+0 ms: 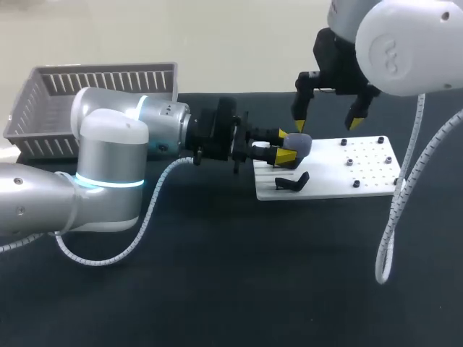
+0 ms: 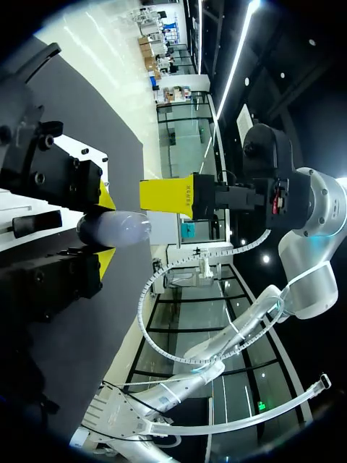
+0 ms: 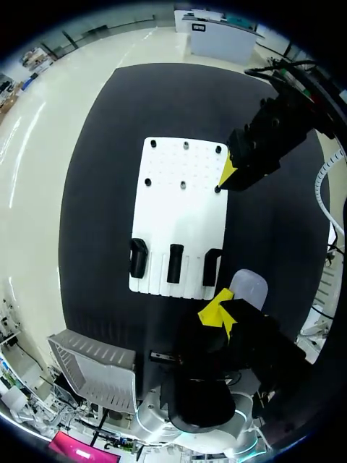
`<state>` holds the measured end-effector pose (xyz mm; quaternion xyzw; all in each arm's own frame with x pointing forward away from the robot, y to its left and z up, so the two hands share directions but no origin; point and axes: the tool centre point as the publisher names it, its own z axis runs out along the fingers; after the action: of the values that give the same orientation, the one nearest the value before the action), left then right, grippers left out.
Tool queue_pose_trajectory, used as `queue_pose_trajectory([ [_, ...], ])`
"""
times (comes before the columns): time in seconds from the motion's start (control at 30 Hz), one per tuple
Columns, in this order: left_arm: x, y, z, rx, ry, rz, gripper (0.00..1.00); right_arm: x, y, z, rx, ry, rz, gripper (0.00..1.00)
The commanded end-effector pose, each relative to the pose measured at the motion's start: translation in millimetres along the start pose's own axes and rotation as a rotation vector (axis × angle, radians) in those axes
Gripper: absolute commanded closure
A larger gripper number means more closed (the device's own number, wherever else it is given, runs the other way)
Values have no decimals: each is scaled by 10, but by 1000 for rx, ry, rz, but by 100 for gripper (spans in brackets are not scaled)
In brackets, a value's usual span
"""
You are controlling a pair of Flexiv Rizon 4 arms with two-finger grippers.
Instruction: Pick up each earbud case from the left stands, insert the matching earbuds, close the lid, and place the case in the box.
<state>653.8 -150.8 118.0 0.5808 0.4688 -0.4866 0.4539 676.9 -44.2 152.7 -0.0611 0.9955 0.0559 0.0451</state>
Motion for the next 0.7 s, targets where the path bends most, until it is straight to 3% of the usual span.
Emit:
queue_pose_trajectory([
  [0.03, 7, -6, -2, -3, -2, 2, 100, 79, -8, -125, 9, -55, -7, 0],
  [0.4, 7, -6, -2, -3, -2, 2, 100, 345, 76, -760, -42, -289, -176, 0],
  [0.7, -11, -38, -42, -22, 2, -4, 100, 537, 130, -1048, -101, -397, -311, 0],
])
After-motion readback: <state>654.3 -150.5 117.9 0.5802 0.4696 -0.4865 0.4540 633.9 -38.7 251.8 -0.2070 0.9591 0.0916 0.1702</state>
